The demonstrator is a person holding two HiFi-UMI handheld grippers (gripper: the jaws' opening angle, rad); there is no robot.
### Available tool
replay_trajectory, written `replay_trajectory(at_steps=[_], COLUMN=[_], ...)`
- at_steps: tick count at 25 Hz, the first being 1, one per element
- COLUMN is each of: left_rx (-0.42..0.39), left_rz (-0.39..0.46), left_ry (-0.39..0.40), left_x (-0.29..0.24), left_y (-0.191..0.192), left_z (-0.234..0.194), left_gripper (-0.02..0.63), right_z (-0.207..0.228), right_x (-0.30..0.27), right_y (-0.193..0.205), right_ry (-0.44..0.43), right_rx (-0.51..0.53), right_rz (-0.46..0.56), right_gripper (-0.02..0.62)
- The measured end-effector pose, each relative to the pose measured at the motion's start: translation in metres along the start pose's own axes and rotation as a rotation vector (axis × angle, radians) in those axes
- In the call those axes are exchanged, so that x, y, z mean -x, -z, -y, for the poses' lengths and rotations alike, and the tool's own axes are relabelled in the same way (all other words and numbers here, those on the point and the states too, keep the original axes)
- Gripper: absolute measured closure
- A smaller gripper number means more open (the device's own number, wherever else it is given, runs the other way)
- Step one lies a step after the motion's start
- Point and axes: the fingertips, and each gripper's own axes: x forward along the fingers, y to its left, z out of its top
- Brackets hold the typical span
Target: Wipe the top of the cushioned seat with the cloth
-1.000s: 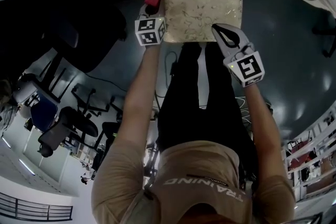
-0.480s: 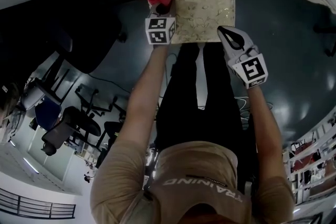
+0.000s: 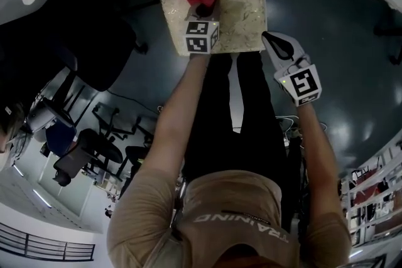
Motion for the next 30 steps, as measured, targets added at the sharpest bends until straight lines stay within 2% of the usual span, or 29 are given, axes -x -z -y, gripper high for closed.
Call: replay_trajectory(at_steps=[12,20,27,30], left_rx=[-0.051,-0.091,-0.118,-0.117], left_rz=[-0.035,-0.057,-0.088,-0.095], left_ry=[0.082,0.152,0.256,0.328], left_x=[-0.039,-0.06,-0.068,-0.067], left_y=[-0.016,-0.021,-0.018,-0.015], left_z=[0.087,0.135,0.178,0.195], left_gripper=[0.574,0.574,0.574,0.574], right_z=[0.052,0.07,0.077,0.079], right_x=[0.047,0.069,0.083,0.083], right_y=[0.018,0.031,0.04,0.04], right_ry=[0.061,0.094,0.102,0.11], right_rx=[-0.048,-0.078,-0.086,-0.079], right_rz=[0.018,0.028,0.022,0.017], right_gripper=[0.591,0.591,0.591,0.591])
